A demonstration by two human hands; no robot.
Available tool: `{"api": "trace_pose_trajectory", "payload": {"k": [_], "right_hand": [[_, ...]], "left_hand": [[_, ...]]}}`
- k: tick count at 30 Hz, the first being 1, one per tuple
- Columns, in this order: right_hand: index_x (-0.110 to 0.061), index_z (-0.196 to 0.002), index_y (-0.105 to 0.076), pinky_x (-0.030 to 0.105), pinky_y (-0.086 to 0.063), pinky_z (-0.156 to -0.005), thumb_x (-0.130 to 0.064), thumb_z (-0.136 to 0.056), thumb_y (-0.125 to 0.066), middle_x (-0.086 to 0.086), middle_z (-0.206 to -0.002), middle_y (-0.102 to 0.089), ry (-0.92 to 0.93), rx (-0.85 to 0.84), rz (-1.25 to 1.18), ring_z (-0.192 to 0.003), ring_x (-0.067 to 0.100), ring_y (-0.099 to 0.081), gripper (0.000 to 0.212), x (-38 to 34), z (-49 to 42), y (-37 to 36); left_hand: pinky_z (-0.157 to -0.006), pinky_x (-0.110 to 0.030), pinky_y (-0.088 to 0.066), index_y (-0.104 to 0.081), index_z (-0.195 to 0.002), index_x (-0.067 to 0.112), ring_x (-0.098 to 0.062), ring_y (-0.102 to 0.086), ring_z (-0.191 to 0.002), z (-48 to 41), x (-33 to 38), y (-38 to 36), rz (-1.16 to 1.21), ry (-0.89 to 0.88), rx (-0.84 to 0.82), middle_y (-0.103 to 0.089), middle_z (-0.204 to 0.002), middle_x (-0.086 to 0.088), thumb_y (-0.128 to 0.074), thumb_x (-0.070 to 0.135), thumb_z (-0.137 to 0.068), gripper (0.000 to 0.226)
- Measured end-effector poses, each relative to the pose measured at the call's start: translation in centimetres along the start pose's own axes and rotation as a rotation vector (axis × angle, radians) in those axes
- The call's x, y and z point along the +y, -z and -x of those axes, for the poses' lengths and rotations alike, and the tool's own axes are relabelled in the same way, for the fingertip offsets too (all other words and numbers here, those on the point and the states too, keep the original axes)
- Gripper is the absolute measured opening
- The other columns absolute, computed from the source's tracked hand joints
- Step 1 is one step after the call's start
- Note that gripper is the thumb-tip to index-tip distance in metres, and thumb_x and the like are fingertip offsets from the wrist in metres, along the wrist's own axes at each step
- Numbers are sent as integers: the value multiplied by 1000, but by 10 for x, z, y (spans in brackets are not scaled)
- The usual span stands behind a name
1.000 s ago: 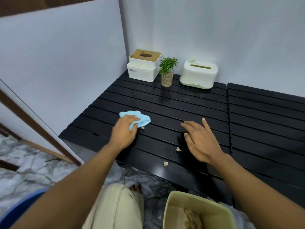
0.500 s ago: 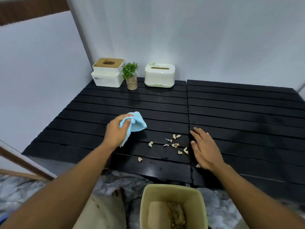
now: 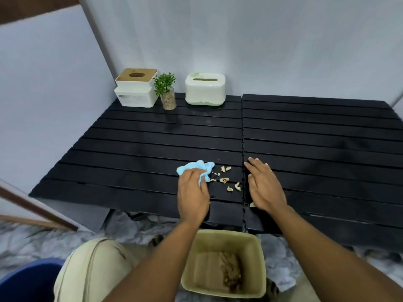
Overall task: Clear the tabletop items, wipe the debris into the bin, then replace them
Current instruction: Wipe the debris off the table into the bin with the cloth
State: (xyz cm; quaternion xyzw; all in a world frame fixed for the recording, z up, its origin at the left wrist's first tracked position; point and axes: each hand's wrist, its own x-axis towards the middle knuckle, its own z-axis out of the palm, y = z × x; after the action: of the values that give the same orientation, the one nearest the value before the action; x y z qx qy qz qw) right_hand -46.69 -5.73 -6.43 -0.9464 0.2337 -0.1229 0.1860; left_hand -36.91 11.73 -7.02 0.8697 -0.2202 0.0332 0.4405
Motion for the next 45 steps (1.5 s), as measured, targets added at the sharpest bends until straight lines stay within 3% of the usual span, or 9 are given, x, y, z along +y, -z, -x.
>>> {"api": "trace_pose_trajectory", "payload": {"k": [3, 9, 17, 24, 31, 34, 38, 43, 45], "right_hand": [[-14, -142, -43, 25, -3, -118, -15, -99, -34, 0, -153, -35, -5, 5, -46, -145, 13, -22, 44, 3, 0, 0], [-14, -142, -42, 25, -3, -119, -16, -99, -33, 0, -154, -34, -7, 22, -74, -145, 13, -21, 44, 4, 0, 0], [-15, -143, -41, 22, 1, -117, -16, -98, -33, -2, -155, -32, -16, 33, -73, -145, 11, -19, 45, 3, 0, -2], [-13, -143, -42, 19, -1, -117, -22, -94, -25, -2, -153, -35, -36, 19, -128, -144, 8, -21, 52, 7, -1, -2], [-19, -143, -41, 19, -5, -116, -21, -95, -30, -3, -151, -39, -81, 31, -305, -140, 1, -23, 49, 7, 1, 2], [-23, -142, -42, 29, -18, -117, -22, -95, -41, -4, -150, -40, -96, 27, -344, -140, 10, -29, 47, 8, -7, 9], [-27, -144, -37, 32, -25, -113, -29, -90, -47, -7, -152, -34, -1, 21, -316, -139, 11, -29, 55, 17, -45, 28], [-29, -149, -22, 46, -29, -113, -39, -87, -57, -4, -156, -26, 184, -55, -138, -141, 16, -28, 72, 33, -100, 33], [-31, -149, -21, 49, -22, -116, -50, -86, -55, -1, -157, -23, 259, -35, -43, -145, 19, -20, 74, 39, -115, 32]], "left_hand": [[-91, -21, -37, -65, -110, 16, -12, -52, -110, 10, 27, -20, 83, 14, -51, -61, -116, 7, -47, 18, -96, 23], [-86, -24, -41, -69, -103, 13, -14, -58, -98, -33, 7, 24, 156, 65, 157, -67, -110, 0, -51, 18, -91, 22], [-81, -27, -40, -67, -103, 16, -18, -56, -102, -30, -24, 14, -55, -46, 1, -63, -112, 4, -48, 17, -94, 21], [-88, -23, -40, -66, -105, 17, -11, -55, -104, 3, 27, -23, 92, -108, -95, -63, -111, 9, -49, 18, -95, 20], [-83, -5, -35, -68, -103, 14, -10, -58, -98, -81, 15, -2, 174, -178, 0, -61, -105, 11, -54, 13, -91, 18], [-87, -14, -40, -68, -105, 20, -8, -58, -102, -119, 17, -9, 171, -195, -95, -63, -109, 13, -53, 16, -93, 20], [-96, -29, -46, -68, -105, 20, -4, -59, -106, -146, 29, -38, 217, -411, -340, -66, -111, 8, -54, 15, -91, 20], [-98, -21, -41, -62, -115, 20, -6, -51, -118, -163, 47, -64, 241, -606, -494, -55, -125, 4, -65, 22, -88, 26], [-101, -25, -39, -58, -120, 23, -5, -48, -122, -175, 36, -59, 250, -549, -516, -53, -128, 6, -65, 29, -88, 33]]}}
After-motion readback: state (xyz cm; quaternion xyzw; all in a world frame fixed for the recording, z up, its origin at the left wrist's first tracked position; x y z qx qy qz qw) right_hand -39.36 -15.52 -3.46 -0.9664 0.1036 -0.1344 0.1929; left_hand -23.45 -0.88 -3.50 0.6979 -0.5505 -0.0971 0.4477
